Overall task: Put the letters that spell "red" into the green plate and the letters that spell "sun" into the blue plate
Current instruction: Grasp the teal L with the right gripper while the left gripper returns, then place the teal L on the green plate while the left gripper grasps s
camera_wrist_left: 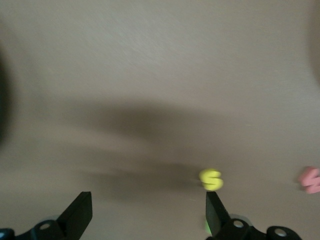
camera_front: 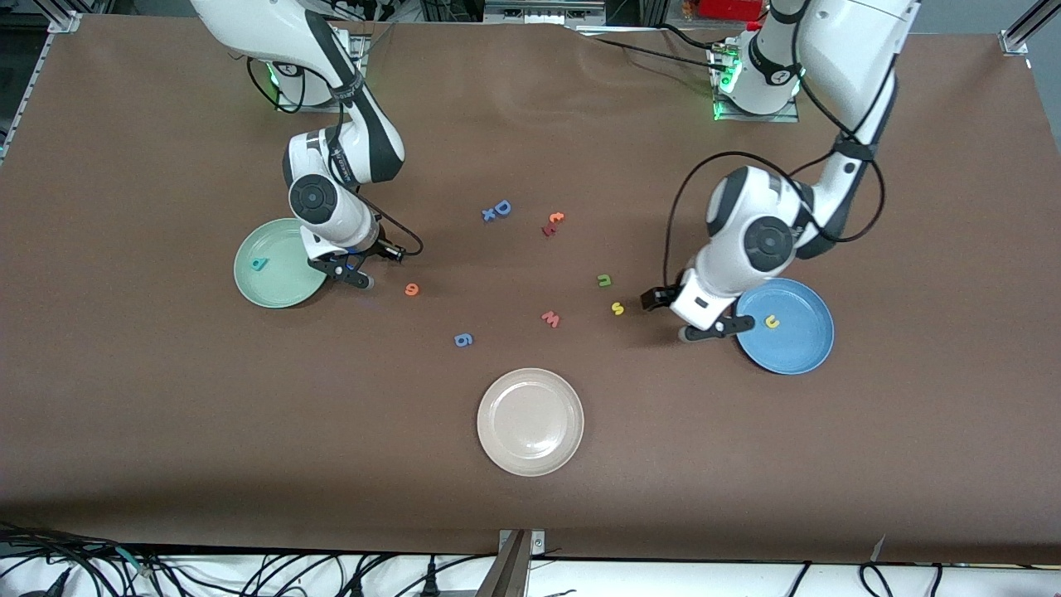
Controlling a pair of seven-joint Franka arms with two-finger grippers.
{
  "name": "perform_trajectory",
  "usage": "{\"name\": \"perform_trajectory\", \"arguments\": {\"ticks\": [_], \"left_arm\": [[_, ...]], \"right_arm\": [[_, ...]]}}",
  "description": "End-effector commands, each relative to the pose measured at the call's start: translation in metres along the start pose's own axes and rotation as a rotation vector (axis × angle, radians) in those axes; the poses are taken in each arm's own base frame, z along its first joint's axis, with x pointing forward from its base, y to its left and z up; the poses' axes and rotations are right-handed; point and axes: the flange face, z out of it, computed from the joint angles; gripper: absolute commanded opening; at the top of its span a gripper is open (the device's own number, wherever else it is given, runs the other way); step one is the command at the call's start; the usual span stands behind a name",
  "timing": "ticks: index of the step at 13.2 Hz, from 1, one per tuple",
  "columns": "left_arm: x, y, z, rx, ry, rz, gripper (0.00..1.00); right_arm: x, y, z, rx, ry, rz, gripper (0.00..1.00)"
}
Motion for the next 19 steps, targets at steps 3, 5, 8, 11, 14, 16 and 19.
{"name": "perform_trajectory", "arguments": {"ticks": [3,5,8,11,14,16,19], "left_arm": [[-0.003,0.036,0.030,0.013,-0.023,-0.157,1.00],[0.007,0.046,0.036,-0.002,-0.021,-0.174,1.00],[0.001,0.066,0.047,0.002,-0.019,-0.177,1.00],[0.003,0.067,0.056,0.005,-0.022,-0.179,1.00],[0.001,0.067,0.065,0.025,-0.017,-0.162,1.00],[-0.002,0.069,0.067,0.029,-0.018,-0.159,0.97],[-0.006,0.071,0.070,0.047,-0.008,-0.136,0.80]], "right_arm": [[-0.005,0.002,0.006,0.000,-0.008,0.011,0.00],[-0.004,0.003,0.002,0.002,-0.010,0.013,0.00],[0.007,0.011,-0.027,0.011,-0.020,0.025,0.00],[0.038,0.041,-0.060,0.007,-0.044,-0.001,0.00],[0.074,0.087,-0.075,-0.001,-0.055,-0.078,0.00],[0.099,0.125,-0.067,-0.018,-0.052,-0.151,0.00],[0.115,0.157,-0.043,-0.055,-0.076,-0.187,0.00]]}}
